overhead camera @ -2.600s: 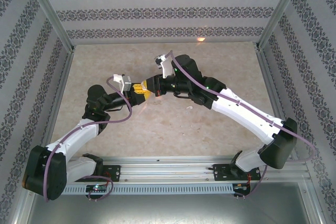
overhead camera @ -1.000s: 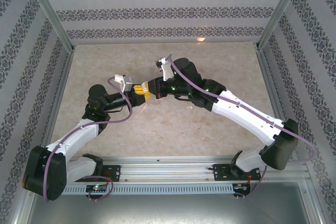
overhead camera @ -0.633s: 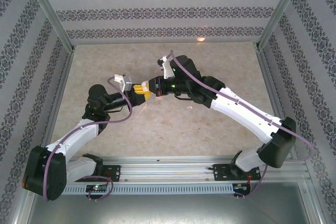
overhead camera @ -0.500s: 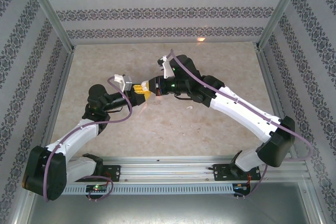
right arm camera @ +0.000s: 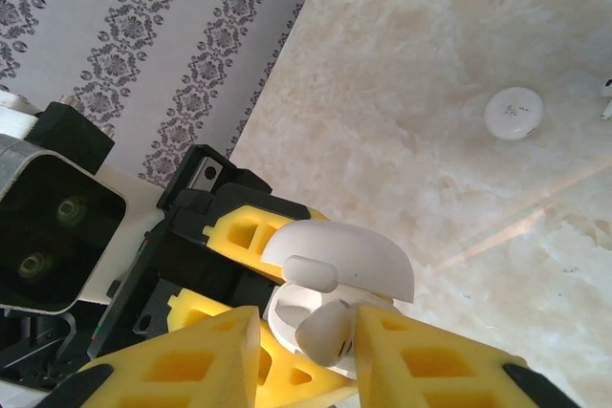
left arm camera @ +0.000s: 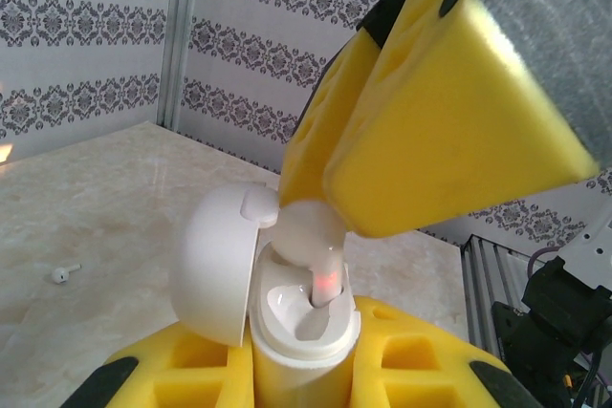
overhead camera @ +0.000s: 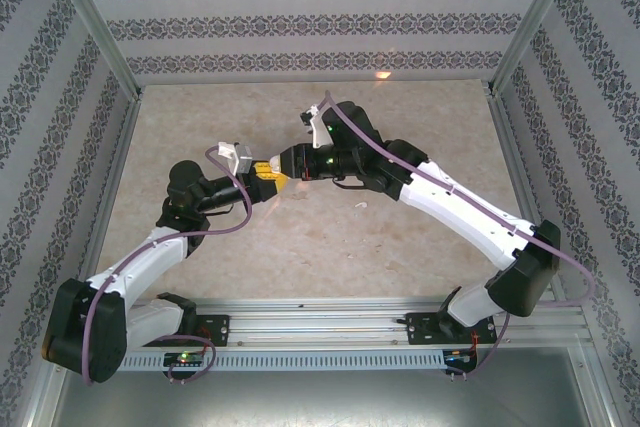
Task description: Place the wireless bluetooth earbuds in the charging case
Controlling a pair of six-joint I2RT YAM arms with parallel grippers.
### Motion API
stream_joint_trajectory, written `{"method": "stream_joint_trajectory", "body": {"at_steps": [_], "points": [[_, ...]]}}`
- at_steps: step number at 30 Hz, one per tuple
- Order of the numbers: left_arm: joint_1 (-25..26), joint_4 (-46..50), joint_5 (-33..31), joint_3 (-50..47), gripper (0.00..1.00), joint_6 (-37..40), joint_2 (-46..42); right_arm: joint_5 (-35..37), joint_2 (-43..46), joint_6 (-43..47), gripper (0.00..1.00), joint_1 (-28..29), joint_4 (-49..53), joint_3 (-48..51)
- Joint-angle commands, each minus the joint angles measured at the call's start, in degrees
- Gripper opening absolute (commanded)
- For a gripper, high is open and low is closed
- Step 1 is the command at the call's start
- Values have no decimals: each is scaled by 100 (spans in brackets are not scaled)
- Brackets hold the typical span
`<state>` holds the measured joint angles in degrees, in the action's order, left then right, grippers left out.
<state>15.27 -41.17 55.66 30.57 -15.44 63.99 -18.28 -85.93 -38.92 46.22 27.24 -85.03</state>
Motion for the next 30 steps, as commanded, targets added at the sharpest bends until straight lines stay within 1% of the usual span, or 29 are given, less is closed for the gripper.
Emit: {"method": "stream_joint_trajectory", "body": {"at_steps": [1, 6, 12, 14, 19, 23, 30], "points": [[-32, -266, 68, 169, 0, 118, -227, 196, -99, 103, 33, -71, 548, -177], [-32, -5, 10, 208, 0, 239, -272, 230, -109, 99, 35, -52, 757, -372], [17, 980, -436, 334, 0, 834, -510, 679, -194, 12, 39, 95, 1637, -994], [36, 1206, -624, 362, 0, 988, -592, 730, -260, -24, 39, 151, 1869, -1203], [49, 1269, -797, 332, 0, 1065, -682, 575, -384, -46, 37, 186, 1888, -1432], [73, 1312, -785, 326, 0, 1052, -686, 369, -579, 17, 38, 203, 1855, -1675], [97, 1339, -788, 287, 0, 1070, -731, 145, -1016, 177, 39, 204, 2140, -2132]]}}
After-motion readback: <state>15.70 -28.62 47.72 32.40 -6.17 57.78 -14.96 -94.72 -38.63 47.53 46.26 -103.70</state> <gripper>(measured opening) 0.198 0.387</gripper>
